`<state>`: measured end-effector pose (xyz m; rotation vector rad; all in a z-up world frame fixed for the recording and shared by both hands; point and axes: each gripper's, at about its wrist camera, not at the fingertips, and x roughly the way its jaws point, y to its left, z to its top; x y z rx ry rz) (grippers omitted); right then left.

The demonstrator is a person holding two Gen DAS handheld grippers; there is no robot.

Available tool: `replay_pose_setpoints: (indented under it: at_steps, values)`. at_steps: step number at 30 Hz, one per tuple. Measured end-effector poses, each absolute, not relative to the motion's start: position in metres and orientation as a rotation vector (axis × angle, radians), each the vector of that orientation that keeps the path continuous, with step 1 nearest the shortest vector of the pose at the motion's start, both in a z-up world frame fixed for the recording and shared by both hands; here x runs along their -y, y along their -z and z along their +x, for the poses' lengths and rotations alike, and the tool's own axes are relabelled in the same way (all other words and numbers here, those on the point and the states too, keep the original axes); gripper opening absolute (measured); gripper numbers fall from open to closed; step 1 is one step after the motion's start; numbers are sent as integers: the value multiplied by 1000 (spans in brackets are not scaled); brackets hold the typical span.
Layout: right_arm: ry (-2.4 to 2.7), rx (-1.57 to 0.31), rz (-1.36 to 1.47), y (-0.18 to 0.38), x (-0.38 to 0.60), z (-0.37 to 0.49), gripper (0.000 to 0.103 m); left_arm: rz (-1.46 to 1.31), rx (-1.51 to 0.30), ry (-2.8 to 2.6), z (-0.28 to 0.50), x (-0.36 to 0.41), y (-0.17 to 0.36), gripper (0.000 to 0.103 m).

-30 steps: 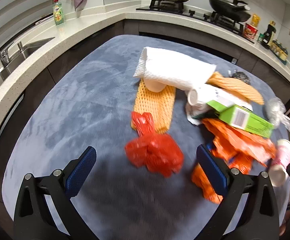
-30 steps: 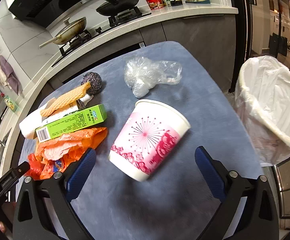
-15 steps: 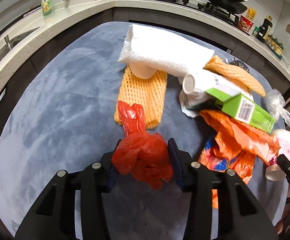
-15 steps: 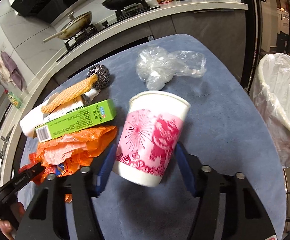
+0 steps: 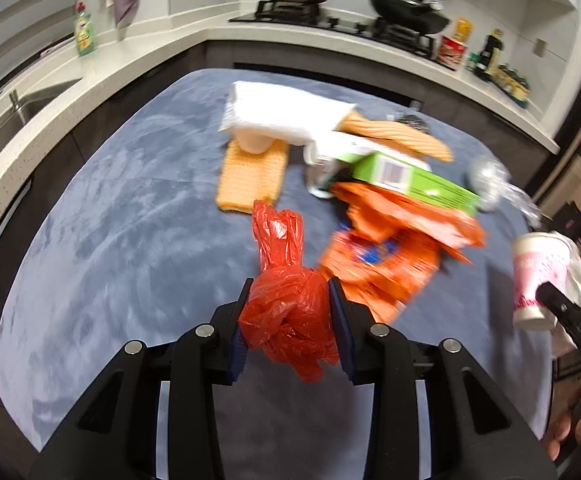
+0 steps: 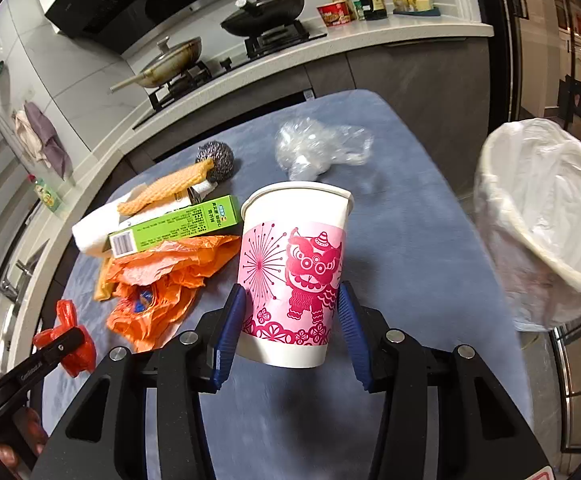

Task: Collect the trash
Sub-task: 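Carry the red bag and paper cup over the white bin and open both tools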

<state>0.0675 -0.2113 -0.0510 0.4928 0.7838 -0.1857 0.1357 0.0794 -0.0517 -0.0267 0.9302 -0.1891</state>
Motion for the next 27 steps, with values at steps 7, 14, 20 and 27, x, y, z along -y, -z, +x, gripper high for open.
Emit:
replay_pose_setpoints:
  at_steps: [7, 14, 20, 27]
  values:
    - [269, -709, 474, 27, 248, 15, 45, 3, -913, 339, 92, -32, 31, 34]
    - [435, -647, 497, 16, 317, -22, 45, 85, -873, 518, 69, 47, 11, 34]
    - [574, -614, 496, 17, 381, -34, 45, 173, -821, 678, 51, 132, 0, 34]
    - [628, -639, 493, 32, 430, -25, 45, 228, -831, 807, 44, 206, 5, 34]
